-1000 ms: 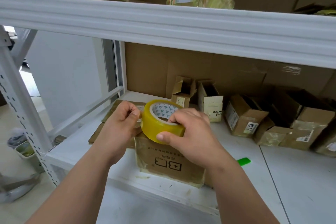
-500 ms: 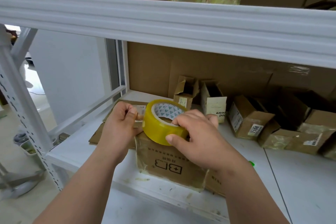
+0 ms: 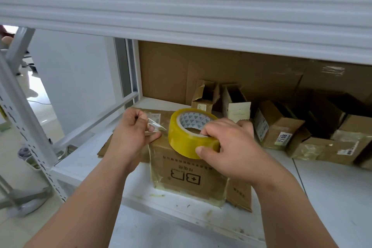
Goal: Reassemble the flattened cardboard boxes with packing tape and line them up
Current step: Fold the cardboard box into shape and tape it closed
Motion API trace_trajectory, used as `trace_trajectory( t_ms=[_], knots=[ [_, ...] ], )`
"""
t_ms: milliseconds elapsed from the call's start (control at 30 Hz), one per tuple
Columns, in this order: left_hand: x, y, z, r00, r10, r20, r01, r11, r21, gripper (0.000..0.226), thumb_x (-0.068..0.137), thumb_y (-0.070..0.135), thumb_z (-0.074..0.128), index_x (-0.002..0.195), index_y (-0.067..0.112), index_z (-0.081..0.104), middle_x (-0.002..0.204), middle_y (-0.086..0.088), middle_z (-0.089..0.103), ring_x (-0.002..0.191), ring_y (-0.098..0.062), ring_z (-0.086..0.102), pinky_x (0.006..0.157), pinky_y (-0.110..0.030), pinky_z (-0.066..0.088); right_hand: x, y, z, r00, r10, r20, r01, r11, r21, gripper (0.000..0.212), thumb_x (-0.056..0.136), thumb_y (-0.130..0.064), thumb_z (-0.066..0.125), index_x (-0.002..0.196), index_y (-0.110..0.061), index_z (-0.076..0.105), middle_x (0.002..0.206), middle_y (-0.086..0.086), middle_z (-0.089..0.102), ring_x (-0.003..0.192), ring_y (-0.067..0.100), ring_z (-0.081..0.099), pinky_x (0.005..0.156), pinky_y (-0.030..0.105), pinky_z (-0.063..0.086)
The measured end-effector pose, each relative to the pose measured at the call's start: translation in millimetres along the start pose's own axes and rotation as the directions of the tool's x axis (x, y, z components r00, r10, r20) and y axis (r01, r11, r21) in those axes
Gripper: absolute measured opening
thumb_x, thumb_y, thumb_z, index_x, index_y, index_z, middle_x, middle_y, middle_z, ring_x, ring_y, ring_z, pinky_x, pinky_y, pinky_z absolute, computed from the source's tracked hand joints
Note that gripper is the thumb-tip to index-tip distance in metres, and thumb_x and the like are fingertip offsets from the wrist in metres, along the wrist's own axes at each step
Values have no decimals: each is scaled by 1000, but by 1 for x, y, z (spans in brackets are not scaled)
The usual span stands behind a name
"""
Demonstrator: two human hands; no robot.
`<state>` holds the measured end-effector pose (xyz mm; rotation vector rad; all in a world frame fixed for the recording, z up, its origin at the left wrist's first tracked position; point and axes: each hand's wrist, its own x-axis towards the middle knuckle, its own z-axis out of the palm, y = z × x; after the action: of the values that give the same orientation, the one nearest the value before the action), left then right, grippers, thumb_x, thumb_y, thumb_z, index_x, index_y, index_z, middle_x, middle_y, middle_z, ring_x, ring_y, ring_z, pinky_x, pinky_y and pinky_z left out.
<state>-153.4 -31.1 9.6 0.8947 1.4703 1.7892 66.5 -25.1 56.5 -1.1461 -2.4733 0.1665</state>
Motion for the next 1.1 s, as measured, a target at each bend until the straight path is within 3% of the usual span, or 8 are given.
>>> trace_trajectory(
  t_ms=[200,267,333,500,667,800,967,1100],
  knots=[
    [3,-2,3,999,-38,-23,38,999,-21,23,106,10,38,86,13,47,92,-12,50,76,-15,61,84,-39,59,-11,10,-7,986,129,-106,-124,991,53,33,84,-64,57,82,-31,51,86,-19,49,83,-5,34,85,31,25],
    [3,-2,3,998,-50,-26,49,999,-21,22,106,8,38,86,12,48,84,-8,47,70,-12,57,83,-37,59,-14,19,-11,958,206,-201,-192,977,90,49,75,-72,55,79,-24,54,78,-12,56,78,2,42,81,32,30],
    [3,-1,5,999,-42,-20,42,999,-6,23,106,8,38,85,12,48,82,-8,46,71,-12,55,79,-35,59,-17,23,-13,960,211,-186,-201,977,70,58,70,-78,48,75,-20,55,72,-7,59,76,8,49,82,33,32],
    [3,4,7,996,-94,-1,94,995,-37,23,106,7,38,86,11,48,79,-8,47,49,-1,60,84,-39,56,-28,36,-3,993,115,-24,-115,993,-4,45,81,-67,50,73,-23,52,80,-11,55,93,3,45,98,36,19],
    [2,2,6,998,-64,6,64,998,-23,25,105,6,38,83,12,48,84,-8,46,63,-10,57,85,-38,57,-37,45,-10,990,127,-59,-112,971,210,27,84,-47,68,74,-28,52,81,-9,55,98,-21,34,94,34,23],
    [5,-2,2,995,-95,-2,95,993,-77,28,105,3,36,81,12,47,76,-7,43,64,-12,47,85,-41,59,-34,49,-13,964,203,-169,-140,935,325,41,68,-75,54,82,-37,58,74,-13,57,96,24,52,73,35,40],
    [2,3,7,998,-61,-18,61,998,-9,26,106,6,36,83,12,46,76,-6,42,49,-3,54,82,-40,59,-34,45,-25,924,262,-280,-127,898,421,44,64,-76,61,81,-35,63,76,-13,59,76,10,52,59,29,37],
    [4,5,7,999,-33,-20,34,997,75,22,106,10,37,87,11,47,80,-8,40,65,-14,47,80,-42,60,-36,43,-33,896,312,-316,-157,888,432,47,71,-73,66,72,-26,64,67,-4,57,68,11,53,58,33,43]
  ],
)
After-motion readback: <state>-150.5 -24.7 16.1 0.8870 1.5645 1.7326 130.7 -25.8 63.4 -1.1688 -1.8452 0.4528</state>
